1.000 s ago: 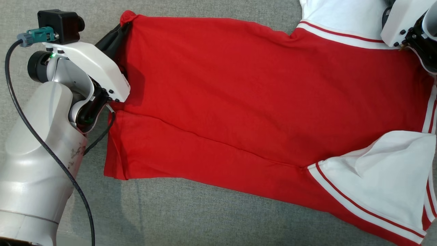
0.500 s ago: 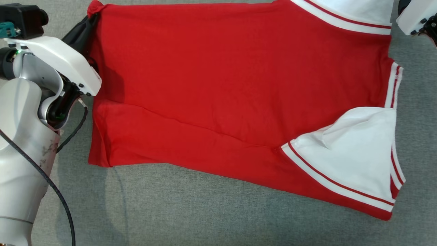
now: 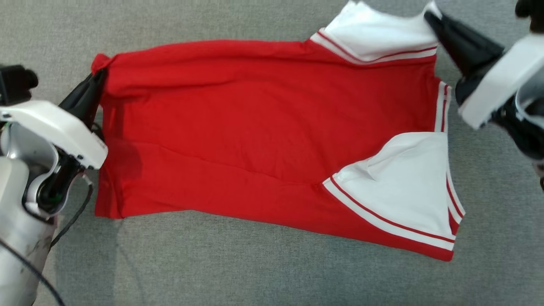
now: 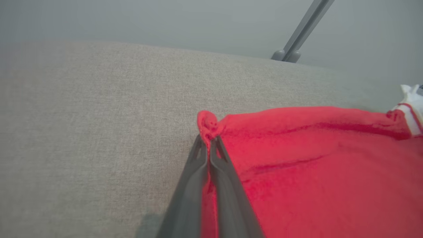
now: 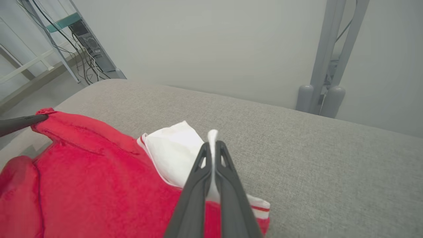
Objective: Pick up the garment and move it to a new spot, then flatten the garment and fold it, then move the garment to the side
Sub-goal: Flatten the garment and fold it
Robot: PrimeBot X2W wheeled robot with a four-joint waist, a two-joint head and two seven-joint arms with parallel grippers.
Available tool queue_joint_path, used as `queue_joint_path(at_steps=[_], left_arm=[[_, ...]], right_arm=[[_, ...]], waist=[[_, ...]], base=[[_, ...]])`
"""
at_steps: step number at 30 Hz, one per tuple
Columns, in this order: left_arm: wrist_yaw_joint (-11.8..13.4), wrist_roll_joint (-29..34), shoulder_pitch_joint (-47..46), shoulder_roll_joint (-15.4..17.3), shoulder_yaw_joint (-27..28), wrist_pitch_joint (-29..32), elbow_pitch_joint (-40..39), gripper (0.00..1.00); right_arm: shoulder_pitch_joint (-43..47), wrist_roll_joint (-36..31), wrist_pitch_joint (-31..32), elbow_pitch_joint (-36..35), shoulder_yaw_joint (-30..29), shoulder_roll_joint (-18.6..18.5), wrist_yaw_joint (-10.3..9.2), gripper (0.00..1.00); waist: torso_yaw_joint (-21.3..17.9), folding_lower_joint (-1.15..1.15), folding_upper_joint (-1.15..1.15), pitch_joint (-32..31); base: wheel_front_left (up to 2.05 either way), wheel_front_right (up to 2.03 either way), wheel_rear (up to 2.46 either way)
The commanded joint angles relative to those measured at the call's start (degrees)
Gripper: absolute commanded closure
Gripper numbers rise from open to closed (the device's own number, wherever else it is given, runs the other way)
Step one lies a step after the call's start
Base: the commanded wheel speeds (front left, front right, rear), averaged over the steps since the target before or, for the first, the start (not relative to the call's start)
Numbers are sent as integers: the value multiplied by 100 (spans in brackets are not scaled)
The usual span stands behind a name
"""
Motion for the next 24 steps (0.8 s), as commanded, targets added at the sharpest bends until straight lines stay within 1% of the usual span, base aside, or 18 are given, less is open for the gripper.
queue_joint_path(at_steps=[1, 5, 7, 9, 12, 14, 15, 18, 20, 21, 22, 23, 24], left_arm=[[101, -83, 210, 112, 96, 22, -246, 100], [405, -319, 888, 344, 348, 147, -1064, 100], [528, -444, 1218, 378, 450, 175, -1446, 100], [675, -496, 1536, 463, 540, 190, -1712, 100], [843, -559, 1968, 505, 581, 230, -1992, 100], [889, -630, 2153, 480, 606, 216, -2069, 100], [889, -630, 2153, 480, 606, 216, -2069, 100], [940, -651, 2353, 448, 598, 185, -2019, 100], [956, -629, 2443, 445, 574, 166, -1961, 100], [973, -602, 2456, 417, 576, 109, -1934, 82], [963, -600, 2452, 357, 605, 14, -1923, 0], [976, -604, 2464, 304, 641, -97, -1902, 0], [990, -568, 2496, 279, 667, -204, -1880, 0]], right_arm=[[294, 31, 48, -289, -128, -106, -1, 100], [1272, -56, 298, -1217, -656, -231, 0, 100], [1786, -155, 429, -1676, -967, -200, 0, 100], [2347, -271, 593, -2046, -1321, -92, 0, 100], [3208, -502, 843, -2532, -1901, 217, 0, 100], [3723, -679, 1032, -2790, -2248, 494, 0, 100], [3723, -679, 1032, -2790, -2248, 494, 0, 100], [4385, -893, 1323, -3109, -2599, 989, 0, 100], [4692, -1099, 1475, -3237, -2770, 1246, 0, 100], [4818, -1158, 1529, -3286, -2814, 1392, 0, 70], [4880, -1251, 1528, -3338, -2879, 1520, 0, 22], [4924, -1339, 1487, -3370, -2937, 1637, 0, 0], [4982, -1425, 1447, -3384, -2992, 1747, 0, 0]], waist=[[-92, 0, 0, -105], [-172, 0, 0, -214], [-206, 0, 0, -248], [-234, 0, 0, -275], [-258, 0, 0, -298], [-275, 0, 0, -299], [-275, 0, 0, -299], [-296, 0, 0, -312], [-323, 0, 0, -322], [-333, 0, 0, -322], [-346, 0, 0, -322], [-365, 0, 0, -328], [-382, 0, 0, -335]], base=[[0, 0, 0], [0, 0, 0], [0, 0, 0], [0, 0, 0], [0, 0, 0], [0, 0, 0], [0, 0, 0], [0, 0, 0], [0, 0, 0], [0, 0, 0], [0, 0, 0], [0, 0, 0], [0, 0, 0]])
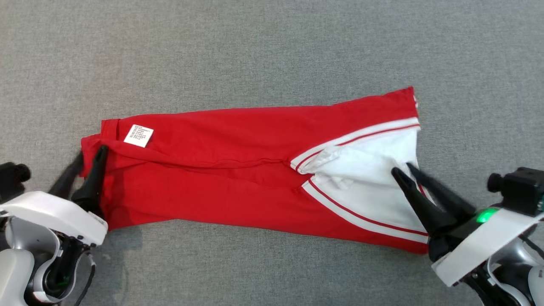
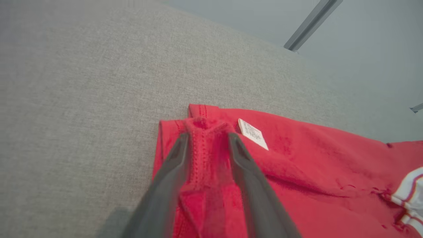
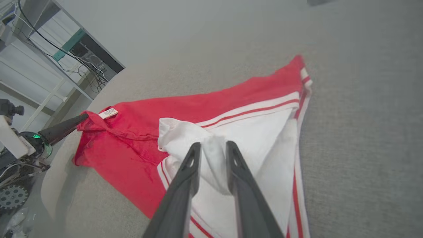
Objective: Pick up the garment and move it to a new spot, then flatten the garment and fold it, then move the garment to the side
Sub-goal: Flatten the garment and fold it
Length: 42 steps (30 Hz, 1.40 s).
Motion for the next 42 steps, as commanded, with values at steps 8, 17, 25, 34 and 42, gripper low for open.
queue_joint_path(at_steps=[8, 17, 25, 34, 42], left_arm=[[139, 421, 75, -578, 371, -1644, -190, 0], [122, 1853, -20, -732, 487, -2226, -162, 0], [-323, 2822, 208, -846, 612, -2232, -59, 0], [-705, 3042, 241, -1129, 773, -2231, 120, 0], [-862, 3139, 128, -1283, 765, -2231, 273, 0]], right_arm=[[-89, -634, -1026, 126, -472, 590, 0, 0], [-340, -1654, -2170, 639, -977, 803, 0, 0], [-385, -2381, -2638, 1098, -1119, 824, 0, 0], [-346, -2303, -2604, 1413, -1114, 845, 0, 0], [-371, -2171, -2443, 2289, -1032, 799, 0, 0]], waist=[[-38, 0, 0, -199], [59, 0, 0, -518], [177, 0, 0, -690], [299, 0, 0, -752], [404, 0, 0, -652]], base=[[0, 0, 0], [0, 0, 0], [0, 0, 0], [0, 0, 0], [0, 0, 0]])
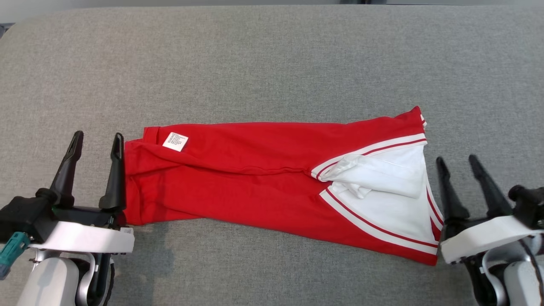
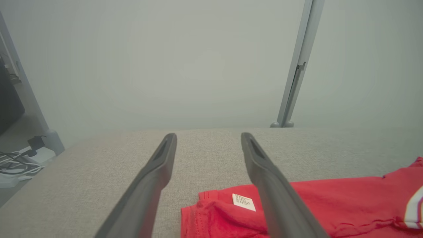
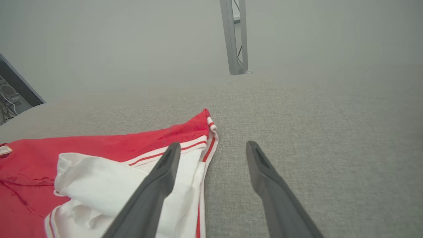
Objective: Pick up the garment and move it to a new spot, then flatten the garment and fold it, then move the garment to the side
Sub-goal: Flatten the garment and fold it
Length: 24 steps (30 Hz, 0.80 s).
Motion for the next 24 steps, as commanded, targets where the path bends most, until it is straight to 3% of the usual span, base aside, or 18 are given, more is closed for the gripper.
queue_joint_path(at_steps=[1, 11, 12, 13, 14, 18, 24], left_arm=[[-55, 40, -100, -7, 14, -19, 18, 0], [-169, 123, -187, -102, 39, -19, 232, 0], [-177, 130, -199, -107, 43, -19, 239, 0], [-183, 129, -207, -110, 55, -19, 243, 0], [-178, 138, -211, -108, 64, -19, 252, 0], [-200, 169, -226, -117, 113, -19, 249, 0], [-201, 204, -178, -108, 176, -20, 199, 0]], right_arm=[[-56, 93, -4, 135, 37, 9, 0, 0], [-231, 431, -158, 1477, 756, 170, 0, 0], [-259, 476, -165, 1562, 828, 181, 1, 13], [-289, 504, -177, 1638, 887, 189, 1, 64], [-317, 562, -185, 1689, 948, 197, 1, 100], [-476, 734, -355, 1764, 1010, 33, 0, 100], [-622, 815, -529, 1651, 571, -307, -3, 100]], waist=[[25, 0, 0, 24], [71, 0, 0, 94], [64, 0, 0, 99], [56, 0, 0, 101], [49, 0, 0, 102], [-5, 0, 0, 98], [-146, 0, 0, 86]], base=[[0, 0, 0], [0, 0, 0], [0, 0, 0], [0, 0, 0], [0, 0, 0], [0, 0, 0], [0, 0, 0]])
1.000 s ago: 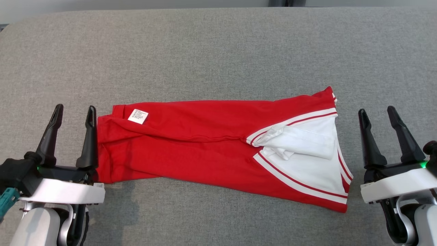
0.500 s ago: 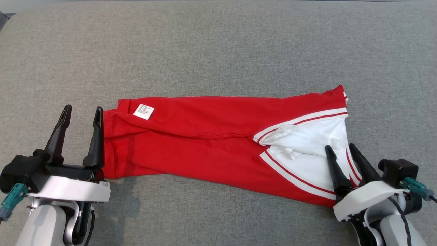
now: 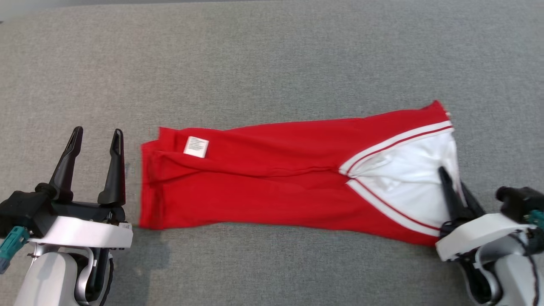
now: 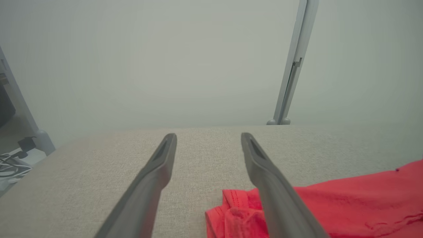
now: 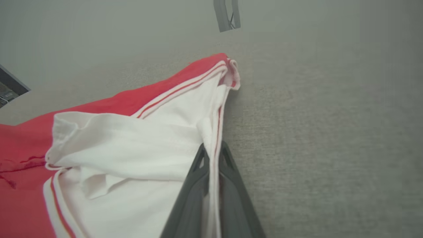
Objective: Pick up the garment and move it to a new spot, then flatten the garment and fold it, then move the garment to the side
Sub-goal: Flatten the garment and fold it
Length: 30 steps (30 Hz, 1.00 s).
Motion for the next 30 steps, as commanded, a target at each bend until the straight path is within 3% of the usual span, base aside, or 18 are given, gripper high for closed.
queue_joint_path(at_steps=[1, 7, 13, 19, 23, 27, 30], left_arm=[[-8, 25, -18, 20, 36, -20, -31, 0], [-36, 59, -45, 47, 12, -20, -52, 0], [-17, 34, -80, 81, 39, -20, -55, 0], [-34, -14, -74, 102, 17, -17, -51, 0], [-38, -68, -109, 88, -4, 0, -52, 0], [-46, -92, -201, 67, -53, 5, -47, 0], [-61, -96, -276, 40, -104, 1, -12, 0]], right_arm=[[-65, 37, -33, -11, -122, -160, -7, 100], [12, 44, -87, 27, -760, -797, -6, 100], [-81, -21, 5, -210, -879, -933, -5, 100], [-327, -332, 374, -1474, -284, -388, -4, 100], [-463, -434, 856, -2275, 572, 34, -4, 100], [-629, -408, 1207, -2611, 1573, 331, -4, 100], [-778, -334, 1307, -2463, 2150, 462, -4, 100]], waist=[[-64, 0, 0, -2], [-198, 0, 0, -3], [-308, 0, 0, -18], [-368, 0, 0, -70], [-336, 0, 0, -59], [-221, 0, 0, -5], [-103, 0, 0, 54]], base=[[0, 0, 0], [0, 0, 0], [0, 0, 0], [0, 0, 0], [0, 0, 0], [0, 0, 0], [0, 0, 0]])
